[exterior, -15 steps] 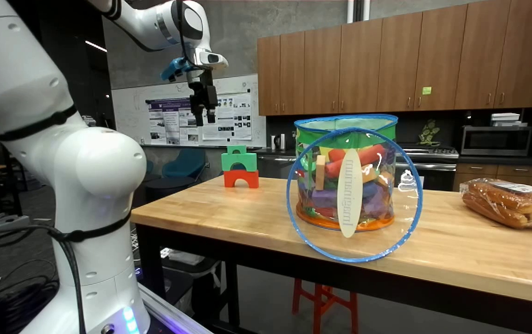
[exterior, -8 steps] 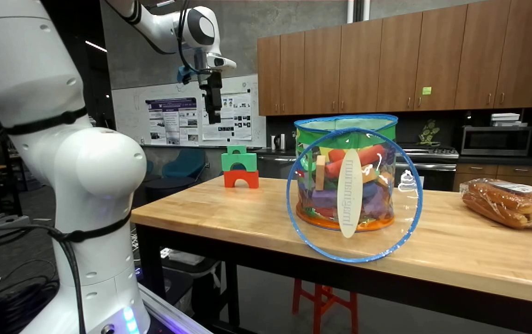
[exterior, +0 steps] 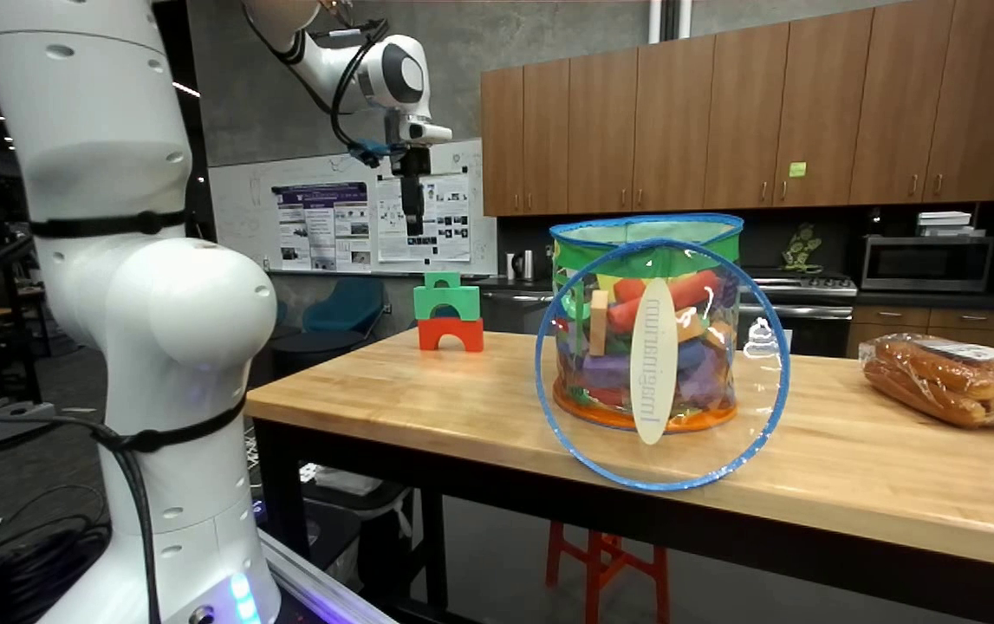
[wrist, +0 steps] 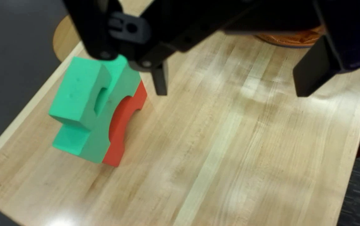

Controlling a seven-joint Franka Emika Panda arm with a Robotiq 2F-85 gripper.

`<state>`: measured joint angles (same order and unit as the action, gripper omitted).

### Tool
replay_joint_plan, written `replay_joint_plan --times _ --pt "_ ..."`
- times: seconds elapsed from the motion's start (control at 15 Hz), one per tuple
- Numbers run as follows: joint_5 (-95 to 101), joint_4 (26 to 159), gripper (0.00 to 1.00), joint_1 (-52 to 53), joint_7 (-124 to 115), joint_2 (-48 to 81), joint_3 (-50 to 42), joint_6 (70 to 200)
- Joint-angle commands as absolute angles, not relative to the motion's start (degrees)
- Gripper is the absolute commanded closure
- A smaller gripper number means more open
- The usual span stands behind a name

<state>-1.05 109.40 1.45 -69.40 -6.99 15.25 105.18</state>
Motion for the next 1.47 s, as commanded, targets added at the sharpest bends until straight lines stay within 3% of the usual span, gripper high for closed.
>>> replay_joint_plan --times 0.0,0.93,1.4 --pt "0.68 102.52 0.00 4.05 -76.26 -1.05 14.06 106.24" --pt "5.47 78.76 0.00 12.23 -86.09 19.57 8.15 102.94" --pt "2.97 73.02 0.00 12.56 -86.36 25.06 5.60 97.41"
